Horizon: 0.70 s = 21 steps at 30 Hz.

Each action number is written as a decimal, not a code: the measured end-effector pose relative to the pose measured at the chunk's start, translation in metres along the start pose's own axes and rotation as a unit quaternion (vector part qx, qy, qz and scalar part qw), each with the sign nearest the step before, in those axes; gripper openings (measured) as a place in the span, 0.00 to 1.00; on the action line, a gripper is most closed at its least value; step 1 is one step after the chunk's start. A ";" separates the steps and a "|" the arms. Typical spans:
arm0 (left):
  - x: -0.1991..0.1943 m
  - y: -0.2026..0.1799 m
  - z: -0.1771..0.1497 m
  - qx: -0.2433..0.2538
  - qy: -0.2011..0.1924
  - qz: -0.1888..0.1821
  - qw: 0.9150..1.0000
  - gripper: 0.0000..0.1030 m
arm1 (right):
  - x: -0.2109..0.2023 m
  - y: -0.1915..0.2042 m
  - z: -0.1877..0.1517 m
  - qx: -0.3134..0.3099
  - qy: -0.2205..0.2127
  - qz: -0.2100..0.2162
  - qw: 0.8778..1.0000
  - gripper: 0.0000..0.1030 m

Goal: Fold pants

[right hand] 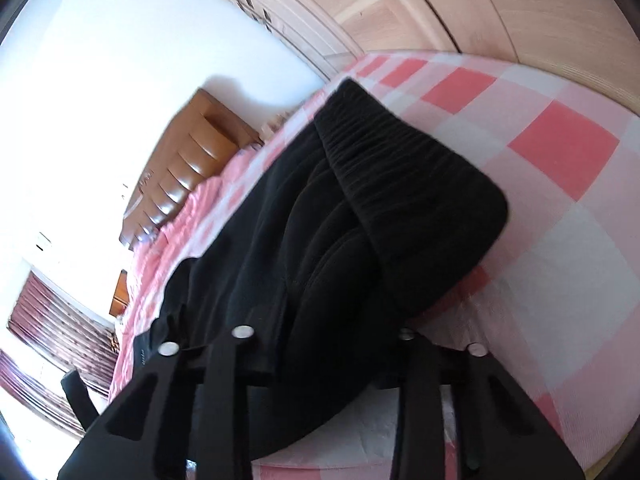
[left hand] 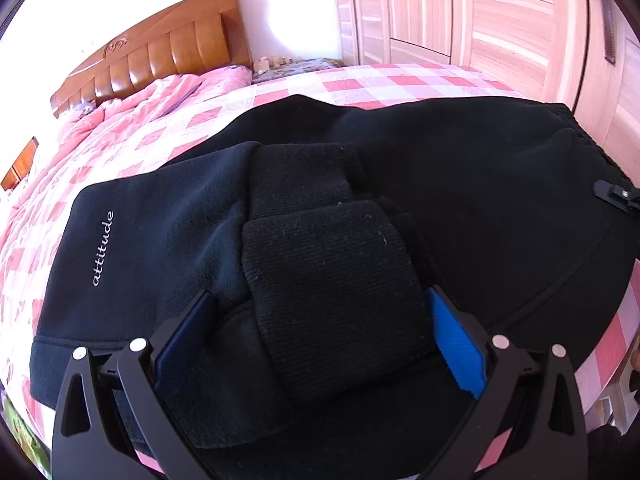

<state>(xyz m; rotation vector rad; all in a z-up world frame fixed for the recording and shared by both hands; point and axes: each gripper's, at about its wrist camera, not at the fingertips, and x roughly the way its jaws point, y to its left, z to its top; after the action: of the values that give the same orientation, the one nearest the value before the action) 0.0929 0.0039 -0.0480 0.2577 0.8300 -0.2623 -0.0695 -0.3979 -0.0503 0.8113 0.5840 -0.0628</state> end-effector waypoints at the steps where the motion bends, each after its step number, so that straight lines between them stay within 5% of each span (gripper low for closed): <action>1: 0.000 -0.002 0.001 0.001 0.003 0.005 1.000 0.99 | -0.004 0.003 -0.001 -0.008 -0.012 -0.006 1.000 0.24; 9: 0.001 -0.002 0.004 0.000 0.009 0.002 1.000 0.99 | -0.004 0.000 -0.003 -0.022 -0.011 -0.013 1.000 0.24; 12: -0.006 0.004 0.007 0.006 0.007 -0.020 1.000 0.99 | -0.015 0.031 0.001 -0.077 -0.038 -0.023 0.996 0.24; 16: -0.043 0.057 0.015 -0.065 -0.042 -0.067 0.995 0.99 | -0.027 0.111 0.004 -0.199 -0.086 -0.013 0.976 0.24; 21: -0.075 0.155 0.020 -0.158 -0.076 0.010 0.984 0.99 | -0.008 0.235 -0.026 -0.349 -0.101 0.032 0.931 0.24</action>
<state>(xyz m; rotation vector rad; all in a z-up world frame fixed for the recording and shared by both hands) 0.1088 0.1517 0.0408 -0.0510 0.7054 -0.1269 -0.0253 -0.2176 0.0962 0.1244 0.3420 0.1183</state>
